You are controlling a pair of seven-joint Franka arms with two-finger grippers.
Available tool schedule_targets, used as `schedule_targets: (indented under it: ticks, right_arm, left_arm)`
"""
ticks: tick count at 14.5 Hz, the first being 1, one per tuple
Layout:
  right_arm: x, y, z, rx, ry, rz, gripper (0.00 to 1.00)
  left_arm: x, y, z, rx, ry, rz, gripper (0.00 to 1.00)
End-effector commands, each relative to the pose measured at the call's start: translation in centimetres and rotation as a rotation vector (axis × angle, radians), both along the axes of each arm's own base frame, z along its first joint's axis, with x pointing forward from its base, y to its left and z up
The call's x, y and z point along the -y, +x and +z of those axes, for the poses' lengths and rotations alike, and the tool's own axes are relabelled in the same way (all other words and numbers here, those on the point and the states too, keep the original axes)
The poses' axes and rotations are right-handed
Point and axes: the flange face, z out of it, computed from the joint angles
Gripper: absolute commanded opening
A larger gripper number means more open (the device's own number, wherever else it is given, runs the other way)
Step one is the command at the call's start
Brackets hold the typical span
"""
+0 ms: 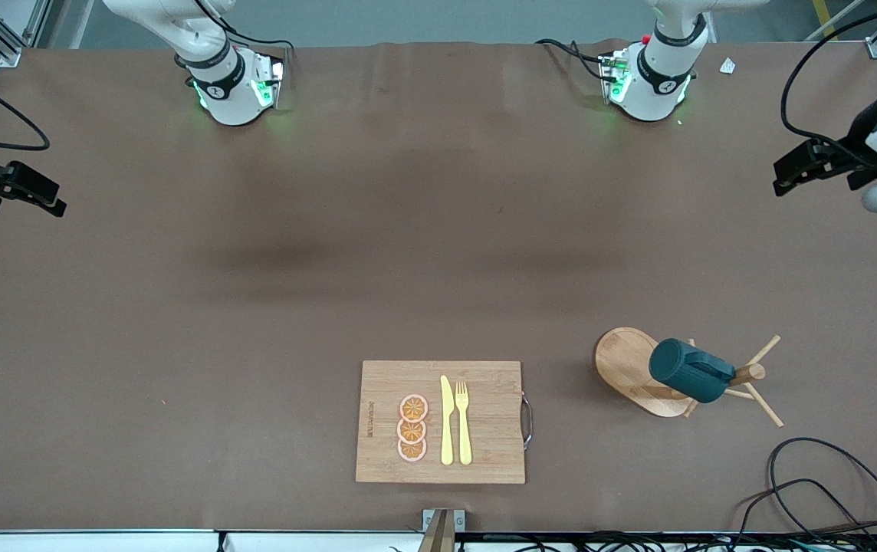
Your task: Pass cup and hang on rack
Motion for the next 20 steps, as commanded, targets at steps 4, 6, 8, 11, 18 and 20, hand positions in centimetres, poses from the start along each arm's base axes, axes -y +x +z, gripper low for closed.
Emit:
schedule_targets:
  ticks: [4, 6, 8, 11, 18, 20]
  right_arm:
    - [-0.4, -0.8, 0.7, 0.0, -0.012, 0.022, 1.0]
    - [-0.4, -1.0, 0.8, 0.0, -0.013, 0.023, 1.0]
    - [-0.4, -1.0, 0.9, -0.001, -0.013, 0.023, 1.0]
    - [-0.9, -1.1, 0.9, -0.001, -0.013, 0.042, 1.0]
    - [-1.1, -1.1, 0.9, -0.001, -0.014, 0.062, 1.0]
    - [-1.1, -1.1, 0.9, -0.001, -0.013, 0.062, 1.0]
  left_arm:
    - [-0.3, -2.6, -0.1, 0.009, -0.015, 0.02, 1.0]
    - [-1.1, -2.5, -0.2, 0.011, -0.012, 0.031, 1.0]
    - [-1.2, -2.0, 0.2, 0.031, -0.015, 0.034, 1.0]
    - [-1.3, -1.8, 0.7, 0.041, -0.023, 0.015, 1.0]
    - [-1.1, -1.3, 1.1, 0.051, -0.029, -0.071, 1.0]
    - [-0.8, -1.3, 1.1, 0.052, -0.036, -0.078, 1.0]
